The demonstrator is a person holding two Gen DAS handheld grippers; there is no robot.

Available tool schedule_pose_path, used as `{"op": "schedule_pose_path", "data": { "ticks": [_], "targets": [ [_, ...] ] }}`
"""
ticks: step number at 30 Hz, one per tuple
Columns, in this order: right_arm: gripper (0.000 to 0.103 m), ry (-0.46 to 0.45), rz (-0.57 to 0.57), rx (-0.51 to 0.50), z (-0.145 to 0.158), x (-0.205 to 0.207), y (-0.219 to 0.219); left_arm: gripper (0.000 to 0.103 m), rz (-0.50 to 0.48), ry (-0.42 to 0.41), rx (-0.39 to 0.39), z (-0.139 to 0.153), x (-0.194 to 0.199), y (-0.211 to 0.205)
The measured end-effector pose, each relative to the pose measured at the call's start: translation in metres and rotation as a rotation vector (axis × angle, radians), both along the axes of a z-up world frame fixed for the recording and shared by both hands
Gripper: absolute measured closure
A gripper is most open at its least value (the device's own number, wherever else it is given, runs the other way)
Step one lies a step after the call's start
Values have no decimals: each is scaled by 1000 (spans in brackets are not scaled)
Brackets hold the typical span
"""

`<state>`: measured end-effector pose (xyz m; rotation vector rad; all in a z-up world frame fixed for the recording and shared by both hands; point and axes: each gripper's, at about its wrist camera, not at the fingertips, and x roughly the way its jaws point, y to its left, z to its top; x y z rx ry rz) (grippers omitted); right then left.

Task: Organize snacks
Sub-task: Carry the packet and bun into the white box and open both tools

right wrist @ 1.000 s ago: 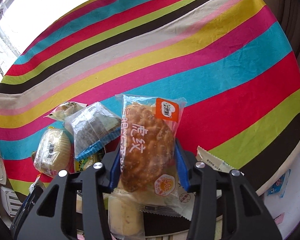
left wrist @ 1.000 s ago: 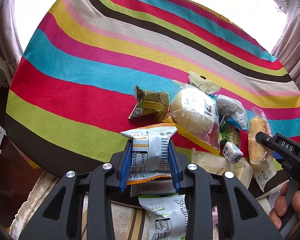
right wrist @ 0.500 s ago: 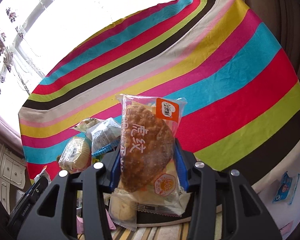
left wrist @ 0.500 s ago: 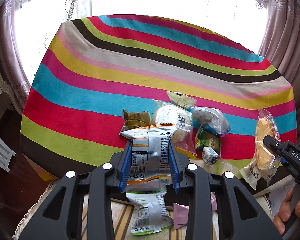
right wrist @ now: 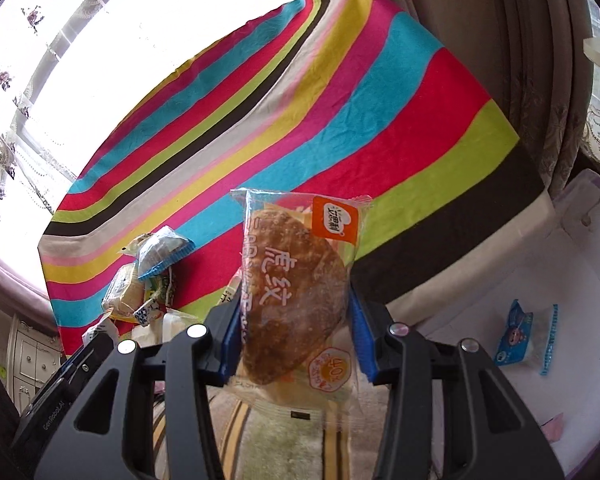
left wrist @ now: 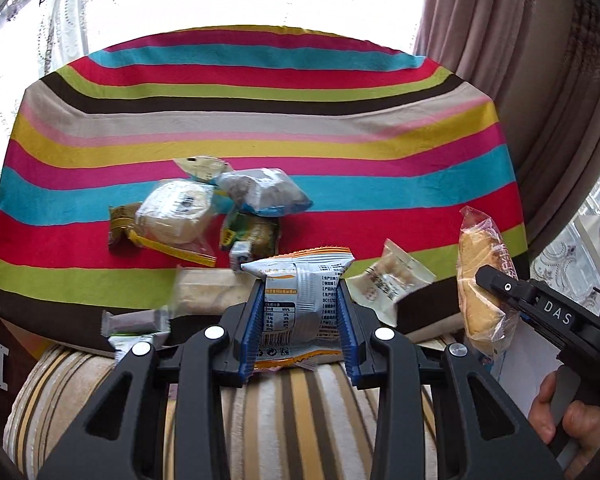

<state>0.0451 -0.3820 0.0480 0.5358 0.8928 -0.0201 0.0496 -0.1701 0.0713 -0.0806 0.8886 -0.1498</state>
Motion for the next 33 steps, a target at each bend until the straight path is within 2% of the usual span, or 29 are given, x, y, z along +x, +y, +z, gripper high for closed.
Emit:
{"op": "schedule_pose_path", "data": {
  "ticks": [9,17,26,33],
  "targets": [
    [57,22,-63,33,-12,-39,-54,71,-206,87,-9,-15,-14,-87],
    [57,41,-129,18,-30,-72,-94,70,-329,161,7,-33,-16,-145],
    [57,51,-194,65,-47,-87,-125,70,-382,206,43,-45,-13,-177],
    [55,55,-236,71,-48,-92,-136,70,-416,210,19,-46,-12,-189]
  ]
}}
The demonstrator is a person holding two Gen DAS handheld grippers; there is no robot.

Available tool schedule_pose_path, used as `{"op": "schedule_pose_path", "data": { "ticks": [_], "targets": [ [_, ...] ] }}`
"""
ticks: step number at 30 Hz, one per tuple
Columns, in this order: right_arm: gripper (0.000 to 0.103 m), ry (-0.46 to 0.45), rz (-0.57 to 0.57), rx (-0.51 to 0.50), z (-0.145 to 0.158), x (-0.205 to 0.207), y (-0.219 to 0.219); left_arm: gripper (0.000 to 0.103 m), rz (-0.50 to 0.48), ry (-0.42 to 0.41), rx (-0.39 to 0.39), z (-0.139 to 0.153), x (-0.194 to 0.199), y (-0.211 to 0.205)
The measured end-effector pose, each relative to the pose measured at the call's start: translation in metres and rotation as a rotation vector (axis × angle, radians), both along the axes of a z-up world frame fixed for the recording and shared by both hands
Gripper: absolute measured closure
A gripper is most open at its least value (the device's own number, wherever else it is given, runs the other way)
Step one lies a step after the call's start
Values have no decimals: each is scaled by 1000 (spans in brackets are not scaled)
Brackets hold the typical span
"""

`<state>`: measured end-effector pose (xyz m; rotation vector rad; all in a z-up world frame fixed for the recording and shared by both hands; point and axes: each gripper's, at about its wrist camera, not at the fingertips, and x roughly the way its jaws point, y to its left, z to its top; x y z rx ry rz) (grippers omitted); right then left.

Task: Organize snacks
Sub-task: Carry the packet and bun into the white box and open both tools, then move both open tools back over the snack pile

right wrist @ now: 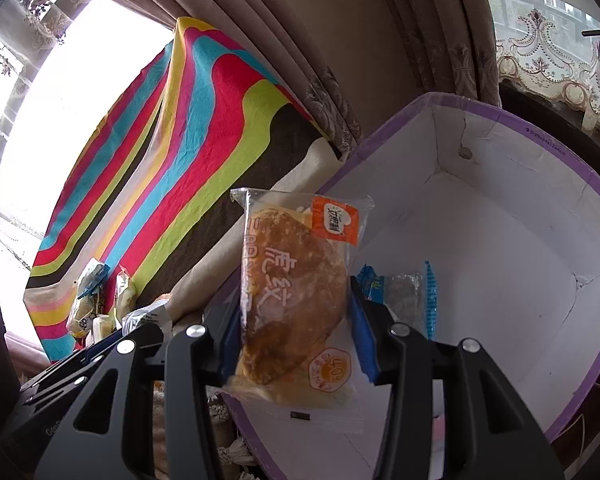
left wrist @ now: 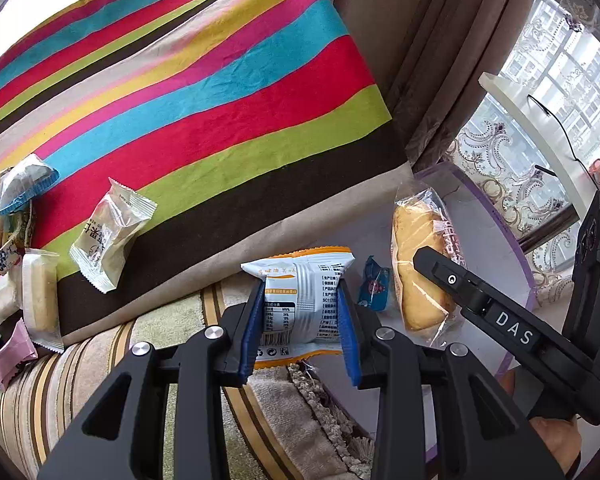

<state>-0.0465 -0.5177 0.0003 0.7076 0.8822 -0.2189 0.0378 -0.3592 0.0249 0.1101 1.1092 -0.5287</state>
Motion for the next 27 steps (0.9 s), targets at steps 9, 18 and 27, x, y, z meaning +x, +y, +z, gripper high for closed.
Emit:
{"op": "schedule_pose_path", "data": {
  "ticks": [9,18,27],
  "targets": [
    [28,-16,-41,-50,11,-5,-2,46,4,11,-38,0,0,4],
    [25,-47,-21,-44,25,-5,6,40,100,-22,-19,9,4,23],
    [24,-100,73,-57,53,7,38,40,259,-85,32,22,16,82]
  ]
}}
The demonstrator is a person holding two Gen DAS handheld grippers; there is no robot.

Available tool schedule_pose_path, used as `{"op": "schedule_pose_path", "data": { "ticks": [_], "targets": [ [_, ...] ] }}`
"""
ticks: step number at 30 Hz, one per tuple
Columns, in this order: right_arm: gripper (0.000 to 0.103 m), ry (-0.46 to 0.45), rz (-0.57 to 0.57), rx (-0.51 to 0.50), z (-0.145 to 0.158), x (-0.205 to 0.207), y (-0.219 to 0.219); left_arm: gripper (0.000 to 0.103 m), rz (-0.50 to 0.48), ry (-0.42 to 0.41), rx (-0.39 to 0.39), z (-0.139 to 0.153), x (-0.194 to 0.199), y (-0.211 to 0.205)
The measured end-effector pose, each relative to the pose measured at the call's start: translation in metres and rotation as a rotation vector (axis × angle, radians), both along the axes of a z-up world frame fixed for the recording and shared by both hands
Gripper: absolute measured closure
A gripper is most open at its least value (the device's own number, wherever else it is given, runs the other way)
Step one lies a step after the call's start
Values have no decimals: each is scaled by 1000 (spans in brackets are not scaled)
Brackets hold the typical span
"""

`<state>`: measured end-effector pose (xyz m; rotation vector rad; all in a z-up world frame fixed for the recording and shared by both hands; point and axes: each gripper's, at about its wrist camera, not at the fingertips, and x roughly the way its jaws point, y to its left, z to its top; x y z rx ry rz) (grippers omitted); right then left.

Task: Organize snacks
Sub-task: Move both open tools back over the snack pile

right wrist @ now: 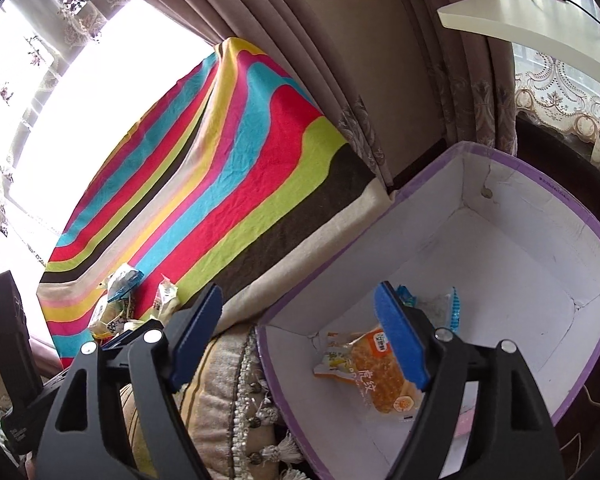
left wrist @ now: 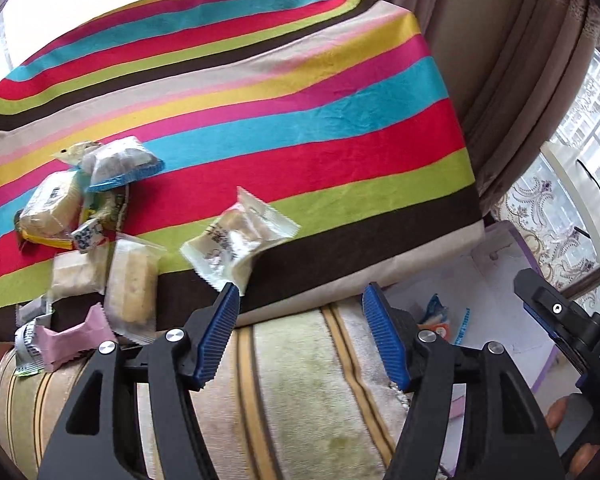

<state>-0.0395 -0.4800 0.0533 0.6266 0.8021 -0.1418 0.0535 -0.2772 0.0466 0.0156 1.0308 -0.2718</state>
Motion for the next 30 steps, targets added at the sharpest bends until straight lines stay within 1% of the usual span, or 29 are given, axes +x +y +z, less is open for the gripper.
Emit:
{"op": "schedule_pose_path", "data": {
  "ticks": [4,6,9,18,21,30],
  "targets": [
    [23,-16,57,-23,12,9,20,38,77,-16,15,6,5,33],
    [23,-21,88,-37,17,14,30,35,113,-23,21,9,7,49],
    [22,-31,131,-62,25,22,47,35,165,-30,29,12,7,73],
    [22,-24,262,-145,32,46,100,35,311,-43,65,16,15,142],
    [21,-21,292,-164,34,54,114,34,355,-46,83,18,18,163],
    [21,-7,373,-226,39,74,149,34,482,-41,94,18,27,224]
  ]
}}
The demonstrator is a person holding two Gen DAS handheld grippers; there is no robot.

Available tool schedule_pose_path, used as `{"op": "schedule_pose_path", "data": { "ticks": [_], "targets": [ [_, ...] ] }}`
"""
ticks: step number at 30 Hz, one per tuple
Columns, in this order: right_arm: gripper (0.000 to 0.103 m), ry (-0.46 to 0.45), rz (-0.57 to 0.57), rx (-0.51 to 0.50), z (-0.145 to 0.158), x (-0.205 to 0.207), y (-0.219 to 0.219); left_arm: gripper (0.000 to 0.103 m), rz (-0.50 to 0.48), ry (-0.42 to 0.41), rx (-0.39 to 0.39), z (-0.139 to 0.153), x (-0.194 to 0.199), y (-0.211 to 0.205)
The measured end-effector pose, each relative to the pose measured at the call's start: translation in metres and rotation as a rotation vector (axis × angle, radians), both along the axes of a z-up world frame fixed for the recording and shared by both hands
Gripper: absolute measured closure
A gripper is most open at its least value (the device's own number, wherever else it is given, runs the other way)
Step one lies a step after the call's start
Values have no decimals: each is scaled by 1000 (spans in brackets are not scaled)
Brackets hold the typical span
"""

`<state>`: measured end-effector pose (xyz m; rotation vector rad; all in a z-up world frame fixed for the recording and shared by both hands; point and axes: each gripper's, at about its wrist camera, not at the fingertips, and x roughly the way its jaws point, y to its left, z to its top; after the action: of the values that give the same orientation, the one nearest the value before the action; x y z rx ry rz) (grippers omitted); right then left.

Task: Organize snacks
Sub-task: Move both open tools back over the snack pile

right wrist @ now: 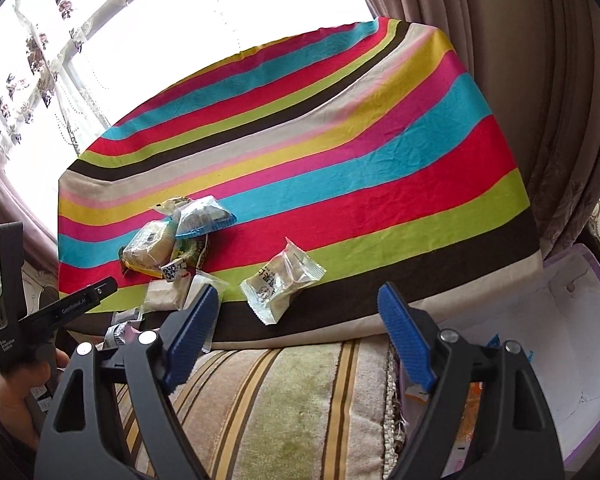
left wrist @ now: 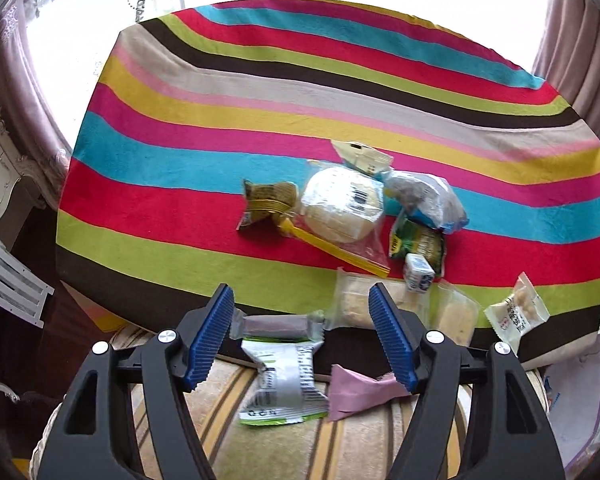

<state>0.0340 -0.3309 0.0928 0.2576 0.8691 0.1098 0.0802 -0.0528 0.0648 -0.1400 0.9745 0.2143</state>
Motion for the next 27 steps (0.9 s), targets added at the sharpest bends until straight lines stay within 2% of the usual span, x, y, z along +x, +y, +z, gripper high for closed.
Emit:
{"op": "schedule_pose_path", "data": {
  "ticks": [7,12,27],
  "targets": [
    [21,8,6,-24,3,17,14,34,73,-12,-5,-1,5,34],
    [16,15,17,-43,3,27,24,34,112,-24,-22,-2,8,53],
    [16,90,-20,-50,-19,69,37,33,186,-71,-102,-11,12,103]
  ]
}}
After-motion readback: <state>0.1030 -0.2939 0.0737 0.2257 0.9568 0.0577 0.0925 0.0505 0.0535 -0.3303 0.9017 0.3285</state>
